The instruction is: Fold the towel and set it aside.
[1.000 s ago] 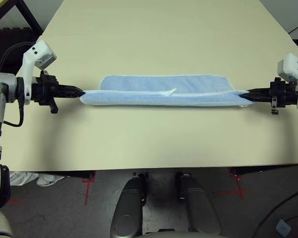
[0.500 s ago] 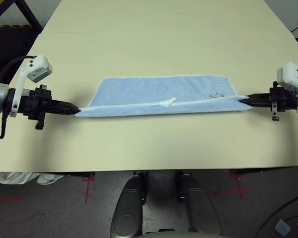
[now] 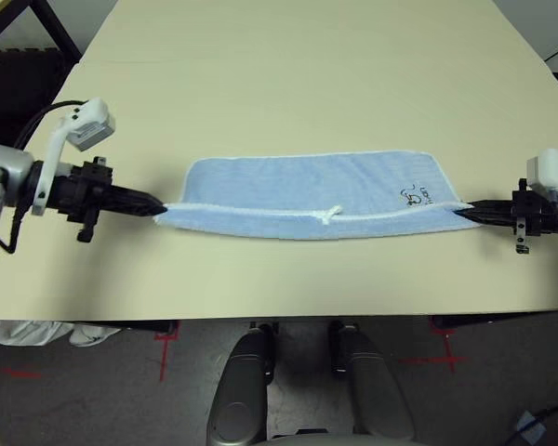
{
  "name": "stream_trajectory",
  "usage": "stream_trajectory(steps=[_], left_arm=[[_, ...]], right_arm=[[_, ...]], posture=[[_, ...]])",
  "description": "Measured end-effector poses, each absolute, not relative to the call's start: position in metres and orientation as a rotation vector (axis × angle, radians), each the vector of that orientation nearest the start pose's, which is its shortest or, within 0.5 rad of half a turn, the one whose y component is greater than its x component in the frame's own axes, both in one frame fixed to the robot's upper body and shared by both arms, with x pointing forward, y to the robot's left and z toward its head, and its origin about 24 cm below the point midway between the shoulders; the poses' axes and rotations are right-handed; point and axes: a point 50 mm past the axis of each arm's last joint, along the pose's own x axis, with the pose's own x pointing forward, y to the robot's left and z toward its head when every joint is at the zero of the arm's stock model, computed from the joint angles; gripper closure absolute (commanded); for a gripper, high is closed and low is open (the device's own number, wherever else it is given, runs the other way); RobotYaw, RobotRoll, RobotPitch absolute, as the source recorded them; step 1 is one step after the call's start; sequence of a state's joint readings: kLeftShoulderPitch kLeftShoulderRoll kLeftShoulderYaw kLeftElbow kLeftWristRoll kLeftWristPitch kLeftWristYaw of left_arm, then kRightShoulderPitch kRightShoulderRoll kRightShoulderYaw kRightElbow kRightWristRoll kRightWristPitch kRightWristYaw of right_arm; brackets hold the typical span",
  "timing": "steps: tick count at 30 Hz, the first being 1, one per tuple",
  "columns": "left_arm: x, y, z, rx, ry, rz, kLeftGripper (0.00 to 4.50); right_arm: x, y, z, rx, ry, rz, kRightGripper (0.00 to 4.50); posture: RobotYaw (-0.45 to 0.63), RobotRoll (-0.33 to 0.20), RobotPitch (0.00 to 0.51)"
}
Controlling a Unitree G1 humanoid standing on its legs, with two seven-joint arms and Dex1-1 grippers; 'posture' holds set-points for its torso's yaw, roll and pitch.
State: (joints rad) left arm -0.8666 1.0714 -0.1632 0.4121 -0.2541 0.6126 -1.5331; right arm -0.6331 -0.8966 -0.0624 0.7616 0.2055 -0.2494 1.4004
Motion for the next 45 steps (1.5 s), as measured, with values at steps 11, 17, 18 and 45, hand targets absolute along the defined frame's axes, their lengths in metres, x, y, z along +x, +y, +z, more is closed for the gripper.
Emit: stream_trajectory(steps=[11, 17, 18, 45], left_arm=[[0.328, 0.301, 0.249, 0.443, 0.504, -0.875, 4.48], [0.337, 0.302, 0.243, 0.444, 0.487, -0.833, 4.48], [0.339, 0.301, 0.242, 0.447, 0.484, -0.826, 4.48], [0.362, 0.297, 0.223, 0.476, 0.454, -0.68, 4.05]], right_arm=[[0.324, -0.316, 0.181, -0.463, 0.11, 0.819, 4.5], [0.338, -0.31, 0.184, -0.465, 0.124, 0.748, 4.5], [0.34, -0.309, 0.183, -0.463, 0.13, 0.732, 4.5], [0.369, -0.277, 0.176, -0.522, 0.152, 0.592, 3.67]], posture=[[0.07, 0.0, 0.247], [0.08, 0.0, 0.246], [0.08, 0.0, 0.245], [0.07, 0.0, 0.226]])
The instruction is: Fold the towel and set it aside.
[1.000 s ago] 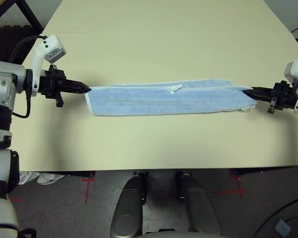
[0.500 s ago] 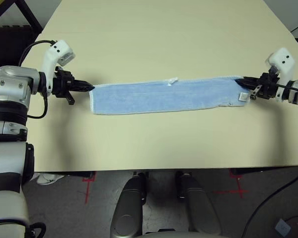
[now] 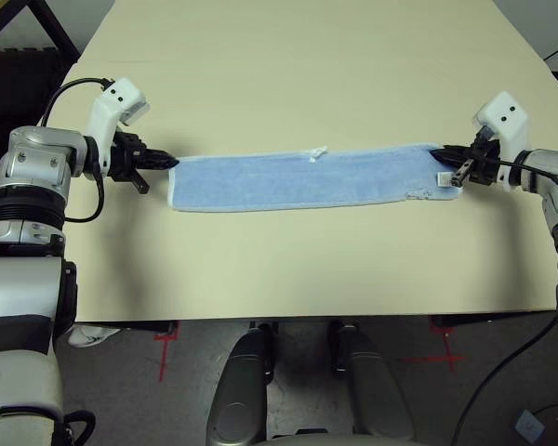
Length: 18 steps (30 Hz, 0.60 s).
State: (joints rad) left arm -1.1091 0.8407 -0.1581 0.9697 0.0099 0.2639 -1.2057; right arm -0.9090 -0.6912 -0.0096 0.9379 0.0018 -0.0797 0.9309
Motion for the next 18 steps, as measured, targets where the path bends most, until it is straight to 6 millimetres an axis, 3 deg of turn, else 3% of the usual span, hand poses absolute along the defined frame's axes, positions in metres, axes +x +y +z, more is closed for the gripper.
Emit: stream_trajectory(steps=[5, 10, 11, 14, 18], left_arm=[[0.362, 0.299, 0.226, 0.411, 0.388, -0.659, 2.32], [0.362, 0.288, 0.252, 0.301, 0.134, -0.727, 0.33], [0.36, 0.286, 0.257, 0.307, 0.096, -0.744, 0.03], [0.352, 0.278, 0.263, 0.327, 0.002, -0.831, 0.03], [0.337, 0.261, 0.252, 0.331, -0.022, -1.012, 0.03]], right_arm=[[0.371, -0.27, 0.191, -0.447, 0.028, 0.595, 1.83], [0.365, -0.266, 0.219, -0.343, -0.158, 0.638, 0.0], [0.364, -0.265, 0.223, -0.333, -0.179, 0.647, 0.0], [0.358, -0.265, 0.23, -0.284, -0.205, 0.699, 0.0], [0.345, -0.262, 0.221, -0.189, -0.144, 0.803, 0.0]], posture=[[0.06, 0.0, 0.216], [0.07, 0.0, 0.208], [0.07, 0.0, 0.206], [0.07, 0.0, 0.204], [0.06, 0.0, 0.204]])
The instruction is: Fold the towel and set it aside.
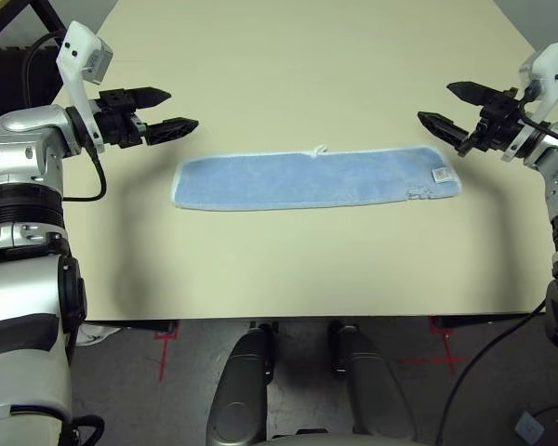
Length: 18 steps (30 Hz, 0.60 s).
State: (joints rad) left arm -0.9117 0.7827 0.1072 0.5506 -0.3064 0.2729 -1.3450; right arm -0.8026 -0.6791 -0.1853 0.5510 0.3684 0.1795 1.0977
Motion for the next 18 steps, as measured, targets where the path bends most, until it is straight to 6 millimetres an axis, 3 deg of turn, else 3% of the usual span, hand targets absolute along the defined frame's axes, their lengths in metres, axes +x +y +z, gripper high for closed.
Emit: stream_trajectory(steps=[4, 10, 18], left_arm=[[0.327, 0.248, 0.236, 0.323, -0.02, -1.135, 0.03], [0.322, 0.24, 0.23, 0.403, -0.08, -1.205, 0.03], [0.323, 0.236, 0.214, 0.429, -0.104, -1.231, 0.03]], right_arm=[[0.336, -0.26, 0.204, -0.139, -0.079, 0.831, 0.0], [0.331, -0.251, 0.204, -0.112, -0.094, 0.837, 0.0], [0.316, -0.268, 0.191, 0.273, 0.095, 0.707, 0.0]], posture=[[0.06, 0.0, 0.205], [0.04, 0.0, 0.209], [0.04, 0.0, 0.218]])
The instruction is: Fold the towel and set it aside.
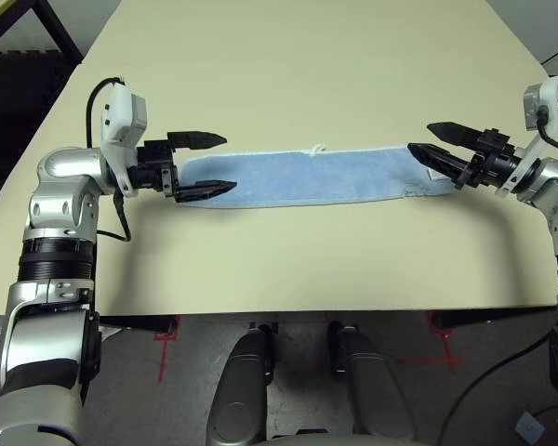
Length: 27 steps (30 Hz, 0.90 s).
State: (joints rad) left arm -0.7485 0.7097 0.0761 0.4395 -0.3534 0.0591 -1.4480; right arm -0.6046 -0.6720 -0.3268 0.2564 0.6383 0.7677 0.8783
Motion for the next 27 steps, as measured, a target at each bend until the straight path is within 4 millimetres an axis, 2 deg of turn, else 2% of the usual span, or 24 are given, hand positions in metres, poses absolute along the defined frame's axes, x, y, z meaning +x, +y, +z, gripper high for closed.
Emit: stream_trajectory(steps=[3, 8, 14, 21, 27], left_arm=[[0.323, 0.237, 0.209, 0.419, -0.089, -1.231, 0.03], [0.324, 0.235, 0.205, 0.418, -0.092, -1.238, 0.03], [0.326, 0.233, 0.199, 0.399, -0.084, -1.243, 0.03], [0.326, 0.229, 0.197, 0.394, -0.081, -1.254, 0.03], [0.326, 0.228, 0.196, 0.397, -0.077, -1.26, 0.03]], right_arm=[[0.308, -0.279, 0.19, 0.395, 0.163, 0.65, 0.0], [0.287, -0.299, 0.202, 0.52, 0.213, 0.607, 0.0], [0.265, -0.312, 0.174, 0.612, 0.386, 0.503, 0.0], [0.269, -0.298, 0.16, 0.657, 0.417, 0.468, 0.0], [0.288, -0.287, 0.154, 0.676, 0.399, 0.416, 0.0]], posture=[[0.03, 0.0, 0.221], [0.02, 0.0, 0.223], [0.02, 0.0, 0.222], [0.03, 0.0, 0.22], [0.04, 0.0, 0.223]])
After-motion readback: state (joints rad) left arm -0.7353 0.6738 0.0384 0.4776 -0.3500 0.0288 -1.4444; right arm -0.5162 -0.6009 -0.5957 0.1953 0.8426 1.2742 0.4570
